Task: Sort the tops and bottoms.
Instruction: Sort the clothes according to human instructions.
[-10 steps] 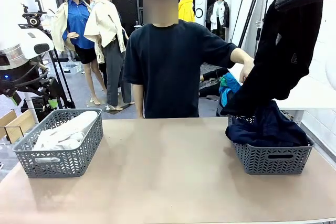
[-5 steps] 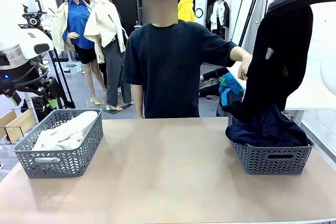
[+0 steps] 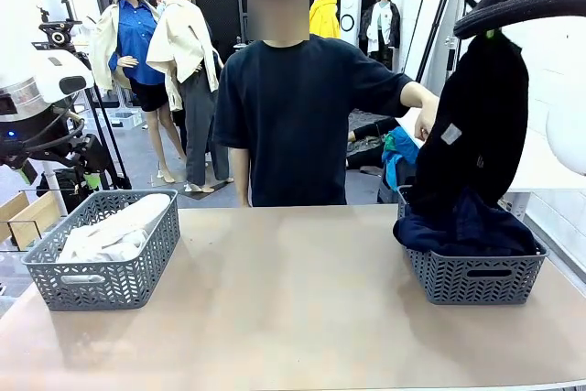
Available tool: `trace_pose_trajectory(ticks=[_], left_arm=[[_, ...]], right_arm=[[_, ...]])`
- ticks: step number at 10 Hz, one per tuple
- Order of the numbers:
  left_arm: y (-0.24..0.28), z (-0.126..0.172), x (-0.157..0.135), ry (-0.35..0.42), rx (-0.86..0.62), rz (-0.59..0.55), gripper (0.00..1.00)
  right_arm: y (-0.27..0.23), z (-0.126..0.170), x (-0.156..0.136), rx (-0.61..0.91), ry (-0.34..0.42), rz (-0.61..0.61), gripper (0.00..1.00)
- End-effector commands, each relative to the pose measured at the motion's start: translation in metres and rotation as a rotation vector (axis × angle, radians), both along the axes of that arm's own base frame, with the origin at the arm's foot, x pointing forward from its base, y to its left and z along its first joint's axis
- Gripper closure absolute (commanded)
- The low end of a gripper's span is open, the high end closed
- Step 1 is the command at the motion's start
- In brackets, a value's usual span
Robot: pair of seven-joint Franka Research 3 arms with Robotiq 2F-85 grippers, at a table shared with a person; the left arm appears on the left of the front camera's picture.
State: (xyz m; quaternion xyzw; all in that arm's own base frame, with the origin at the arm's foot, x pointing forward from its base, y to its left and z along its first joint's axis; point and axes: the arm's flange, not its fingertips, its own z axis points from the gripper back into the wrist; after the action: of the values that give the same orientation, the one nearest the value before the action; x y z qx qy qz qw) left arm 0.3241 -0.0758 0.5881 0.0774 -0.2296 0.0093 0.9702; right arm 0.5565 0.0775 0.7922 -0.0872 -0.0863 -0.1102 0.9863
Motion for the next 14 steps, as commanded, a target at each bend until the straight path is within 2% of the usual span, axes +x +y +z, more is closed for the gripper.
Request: trace_pose_trajectory(ticks=[1, 3, 4, 5, 6, 10, 11, 13, 14], left_arm=[[0.002, 0.001, -0.001, 0.009, -0.004, -0.004, 0.00], [0.002, 0.001, -0.001, 0.009, -0.004, -0.004, 0.00], [0.002, 0.001, -0.001, 0.009, -0.004, -0.004, 0.00], [0.002, 0.001, -0.001, 0.009, -0.004, -0.004, 0.00], [0.002, 0.001, -0.001, 0.009, -0.004, -0.004, 0.00], [0.002, 0.001, -0.001, 0.009, -0.004, -0.004, 0.00], [0.002, 0.001, -0.001, 0.009, -0.004, -0.004, 0.00], [0.002, 0.001, -0.001, 0.009, -0.004, -0.004, 0.00], [0.002, 0.001, -0.001, 0.009, -0.004, -0.004, 0.00]], right_arm=[[0.004, -0.061, -0.032, 0.060, 0.077, 0.005, 1.00], [0.001, -0.096, -0.036, 0.069, 0.145, -0.009, 1.00], [-0.002, -0.100, -0.037, 0.060, 0.150, -0.032, 1.00], [-0.004, -0.099, -0.037, 0.042, 0.144, -0.047, 0.94], [-0.003, -0.098, -0.037, 0.036, 0.141, -0.054, 0.79], [-0.008, -0.094, -0.041, 0.037, 0.139, -0.064, 0.04], [-0.008, -0.090, -0.042, 0.040, 0.131, -0.065, 0.00], [0.002, -0.085, -0.041, 0.053, 0.095, -0.030, 0.00], [0.001, -0.035, 0.011, 0.036, 0.137, -0.038, 0.00]])
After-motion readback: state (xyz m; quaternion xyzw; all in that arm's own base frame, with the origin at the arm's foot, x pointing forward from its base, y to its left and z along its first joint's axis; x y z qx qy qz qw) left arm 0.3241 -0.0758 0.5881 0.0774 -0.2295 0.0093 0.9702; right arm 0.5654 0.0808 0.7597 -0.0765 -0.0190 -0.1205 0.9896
